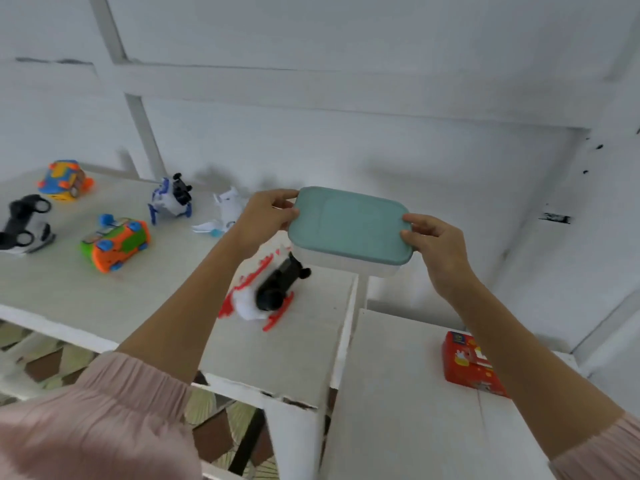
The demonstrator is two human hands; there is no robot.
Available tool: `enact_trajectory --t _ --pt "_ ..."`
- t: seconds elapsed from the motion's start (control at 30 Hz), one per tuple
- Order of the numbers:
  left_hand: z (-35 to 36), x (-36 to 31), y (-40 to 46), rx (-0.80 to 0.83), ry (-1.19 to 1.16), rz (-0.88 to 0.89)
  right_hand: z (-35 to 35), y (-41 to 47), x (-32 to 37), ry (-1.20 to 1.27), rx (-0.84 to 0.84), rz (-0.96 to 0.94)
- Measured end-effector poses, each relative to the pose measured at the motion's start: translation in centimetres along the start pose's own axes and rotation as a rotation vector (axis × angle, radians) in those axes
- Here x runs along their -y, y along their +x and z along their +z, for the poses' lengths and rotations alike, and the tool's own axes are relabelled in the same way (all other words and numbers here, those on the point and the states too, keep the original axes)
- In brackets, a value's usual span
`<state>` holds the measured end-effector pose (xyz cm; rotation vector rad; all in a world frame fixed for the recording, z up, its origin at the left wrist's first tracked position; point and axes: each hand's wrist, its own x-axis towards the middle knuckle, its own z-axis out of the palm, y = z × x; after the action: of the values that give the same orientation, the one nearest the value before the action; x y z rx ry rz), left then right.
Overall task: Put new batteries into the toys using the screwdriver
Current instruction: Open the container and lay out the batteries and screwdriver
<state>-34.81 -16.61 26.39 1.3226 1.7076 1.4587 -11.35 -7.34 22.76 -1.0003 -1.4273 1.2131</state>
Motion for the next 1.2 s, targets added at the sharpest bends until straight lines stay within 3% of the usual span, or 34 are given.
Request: enact_trajectory --t 0.23,0.53,0.87,1.03,1.2 --pt "-11.3 3.1 1.4 0.01 -0.124 -0.038 11.7 -1.9 1.6 -0.044 -0.086 -0.024" --pt "-13.3 6.0 0.6 0.033 -0.358 -0.085 15.6 -4.5 1.0 -0.09 -0.199 -0.013" --pt "-11.5 6.5 -0.4 0.164 -0.324 -0.016 13.5 -5.9 1.0 -0.205 -0.325 -0.055" --pt "-7.1 5.5 0.2 0.275 -0.155 0.03 9.0 -6.6 0.5 -0.28 -0.439 -0.001" --pt "-4.5 5.8 0.7 0.286 -0.078 0.03 6.8 -7.1 -0.7 -0.185 -0.431 0.059"
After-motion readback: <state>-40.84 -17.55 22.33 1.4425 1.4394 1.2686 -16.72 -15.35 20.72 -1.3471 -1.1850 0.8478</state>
